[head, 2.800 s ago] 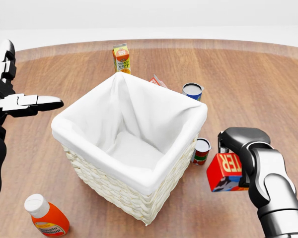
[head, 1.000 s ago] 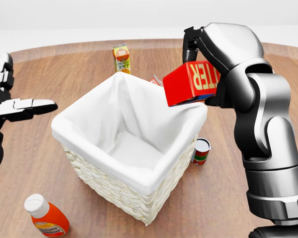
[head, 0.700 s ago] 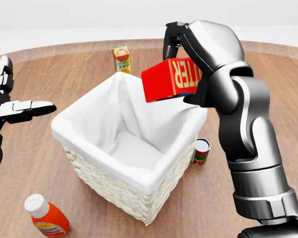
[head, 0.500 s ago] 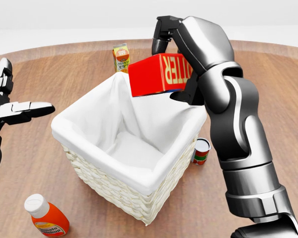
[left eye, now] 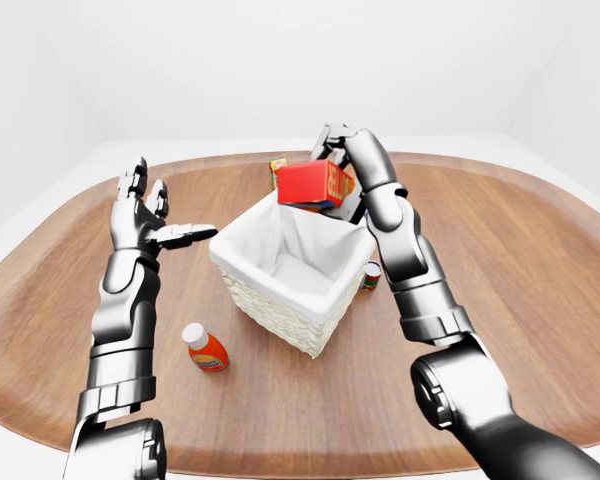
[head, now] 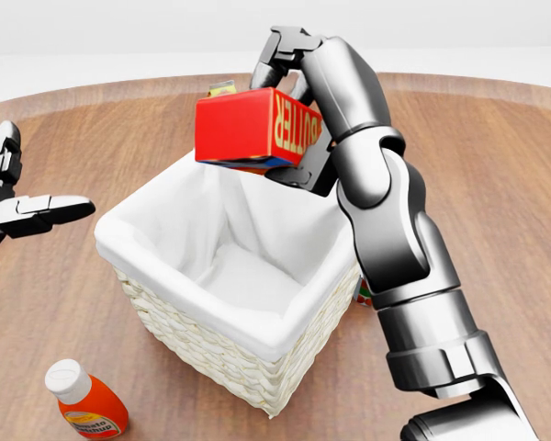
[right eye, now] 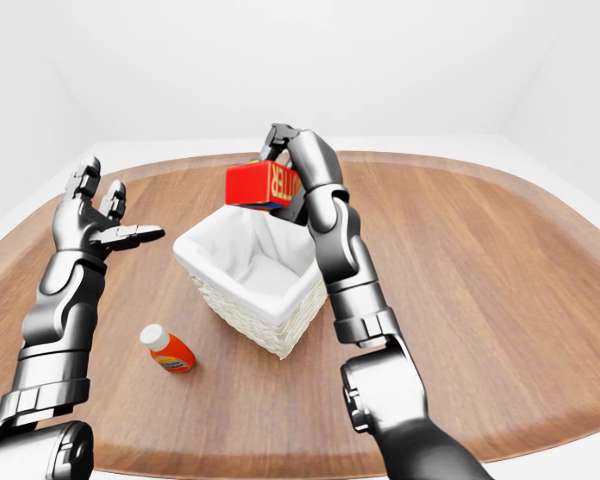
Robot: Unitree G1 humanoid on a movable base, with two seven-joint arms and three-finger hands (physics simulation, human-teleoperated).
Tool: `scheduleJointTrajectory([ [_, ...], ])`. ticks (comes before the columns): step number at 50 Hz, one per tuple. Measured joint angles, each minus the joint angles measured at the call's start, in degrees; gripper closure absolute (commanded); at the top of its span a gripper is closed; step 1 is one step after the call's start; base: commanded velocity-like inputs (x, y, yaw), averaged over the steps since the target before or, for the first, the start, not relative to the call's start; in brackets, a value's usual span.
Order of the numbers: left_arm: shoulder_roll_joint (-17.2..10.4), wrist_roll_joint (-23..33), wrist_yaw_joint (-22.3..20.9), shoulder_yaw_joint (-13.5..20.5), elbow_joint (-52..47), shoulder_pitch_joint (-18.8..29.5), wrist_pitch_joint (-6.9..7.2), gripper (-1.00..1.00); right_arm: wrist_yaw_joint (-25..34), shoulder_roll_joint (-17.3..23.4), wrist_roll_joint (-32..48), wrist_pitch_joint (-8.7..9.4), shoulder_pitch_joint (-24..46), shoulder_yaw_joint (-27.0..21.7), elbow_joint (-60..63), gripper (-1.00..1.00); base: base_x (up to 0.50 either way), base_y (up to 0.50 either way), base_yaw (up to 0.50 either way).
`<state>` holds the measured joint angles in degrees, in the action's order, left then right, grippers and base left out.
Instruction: Pick up the butter and put it in the basket.
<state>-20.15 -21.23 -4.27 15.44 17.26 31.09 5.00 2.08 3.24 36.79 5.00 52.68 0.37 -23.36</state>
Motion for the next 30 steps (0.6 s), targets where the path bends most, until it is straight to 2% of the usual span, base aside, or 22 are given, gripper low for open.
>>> scheduleJointTrajectory([
  [16, -0.1, -0.2, -0.1, 0.1, 0.9, -0.3, 0.00, -1.00, -6.1, -1.3, -11.4, 0.00, 1.8, -0.4, -8.9, 1.00, 0.00, 0.00, 0.00],
  [30, -0.2, -0.2, -0.6, 0.1, 3.9, -0.1, 0.00, -1.00, -10.6, -2.7, -17.6, 0.00, 3.6, -0.3, -15.6, 1.00, 0.00, 0.00, 0.00],
])
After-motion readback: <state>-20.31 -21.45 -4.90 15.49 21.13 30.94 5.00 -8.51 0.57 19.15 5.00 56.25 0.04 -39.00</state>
